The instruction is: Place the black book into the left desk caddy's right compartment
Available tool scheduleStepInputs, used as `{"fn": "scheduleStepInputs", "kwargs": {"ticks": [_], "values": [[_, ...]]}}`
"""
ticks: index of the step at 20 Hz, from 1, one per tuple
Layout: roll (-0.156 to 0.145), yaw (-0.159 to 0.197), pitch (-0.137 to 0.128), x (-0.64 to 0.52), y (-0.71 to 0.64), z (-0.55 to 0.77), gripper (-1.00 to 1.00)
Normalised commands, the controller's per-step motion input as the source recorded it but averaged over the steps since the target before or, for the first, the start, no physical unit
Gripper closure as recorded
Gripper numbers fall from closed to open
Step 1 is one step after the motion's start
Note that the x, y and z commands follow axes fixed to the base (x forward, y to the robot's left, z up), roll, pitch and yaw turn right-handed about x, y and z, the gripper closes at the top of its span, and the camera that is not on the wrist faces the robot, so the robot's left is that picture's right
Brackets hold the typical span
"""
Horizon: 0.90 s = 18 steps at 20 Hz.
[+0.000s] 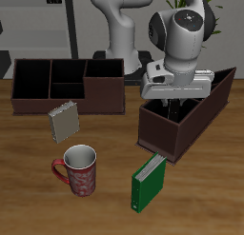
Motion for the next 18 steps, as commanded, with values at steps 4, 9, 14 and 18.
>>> {"fn": "scheduleStepInputs", "kwargs": {"ticks": [4, 9, 14, 18], "values": [[-0.022, 0.017, 0.025, 0.1, -0.09, -0.24, 1.0], [-0.005, 0.02, 0.028, 0.07, -0.02, -0.24, 1.0], [0.006, -0.025, 0.026, 0.02, 0.03, -0.13, 1.0], [0.001, -0.022, 0.031, 0.01, 0.05, -0.01, -1.0]]}}
